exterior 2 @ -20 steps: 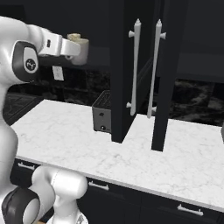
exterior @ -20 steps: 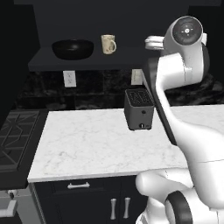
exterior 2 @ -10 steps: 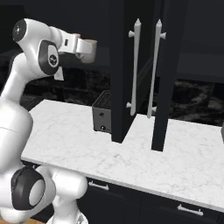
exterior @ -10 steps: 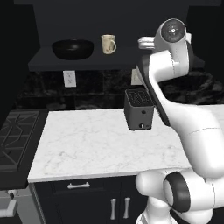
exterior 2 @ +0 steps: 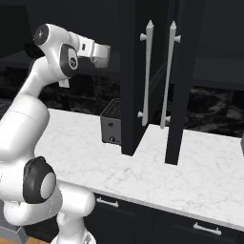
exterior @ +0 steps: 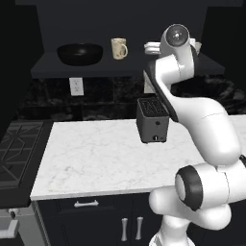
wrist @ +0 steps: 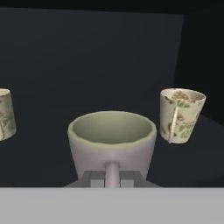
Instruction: Gather all objects into one cabinet and sort the glasses and bowls to opposite sides.
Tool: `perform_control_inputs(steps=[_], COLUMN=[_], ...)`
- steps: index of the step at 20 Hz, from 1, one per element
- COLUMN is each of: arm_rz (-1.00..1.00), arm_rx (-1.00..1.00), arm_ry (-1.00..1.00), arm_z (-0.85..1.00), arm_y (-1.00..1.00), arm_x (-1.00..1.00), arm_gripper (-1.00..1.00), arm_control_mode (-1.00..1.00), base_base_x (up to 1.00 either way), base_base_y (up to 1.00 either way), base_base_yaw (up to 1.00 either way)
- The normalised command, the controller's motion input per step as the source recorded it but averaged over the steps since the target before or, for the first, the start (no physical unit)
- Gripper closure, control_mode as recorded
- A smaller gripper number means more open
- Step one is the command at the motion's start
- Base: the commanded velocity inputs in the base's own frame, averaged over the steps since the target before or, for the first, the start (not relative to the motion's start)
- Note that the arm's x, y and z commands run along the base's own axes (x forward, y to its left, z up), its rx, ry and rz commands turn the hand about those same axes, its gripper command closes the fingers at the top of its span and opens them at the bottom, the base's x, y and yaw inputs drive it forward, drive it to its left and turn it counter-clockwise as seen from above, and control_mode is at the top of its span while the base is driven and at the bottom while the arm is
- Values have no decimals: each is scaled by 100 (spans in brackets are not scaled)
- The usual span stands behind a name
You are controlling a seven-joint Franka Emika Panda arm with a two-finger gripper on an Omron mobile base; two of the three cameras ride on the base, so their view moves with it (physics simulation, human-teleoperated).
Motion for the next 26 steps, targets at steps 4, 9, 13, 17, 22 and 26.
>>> perform_control_inputs(steps=[4,9,13,17,22,26], arm_rz=[0,0,0,0,0,0], arm_rx=[0,0,0,0,0,0], arm_ry=[0,0,0,0,0,0], arm_z=[-21,-30,-26,-20,-5,0], arm_y=[-1,-1,-13,-10,-21,-27], arm_x=[72,65,64,41,7,0], arm_gripper=[100,100,100,100,100,100], arm_control_mode=[-100,-100,-100,-100,-100,-100], base_base_x=[0,0,0,0,0,0], base_base_y=[0,0,0,0,0,0], base_base_yaw=[0,0,0,0,0,0])
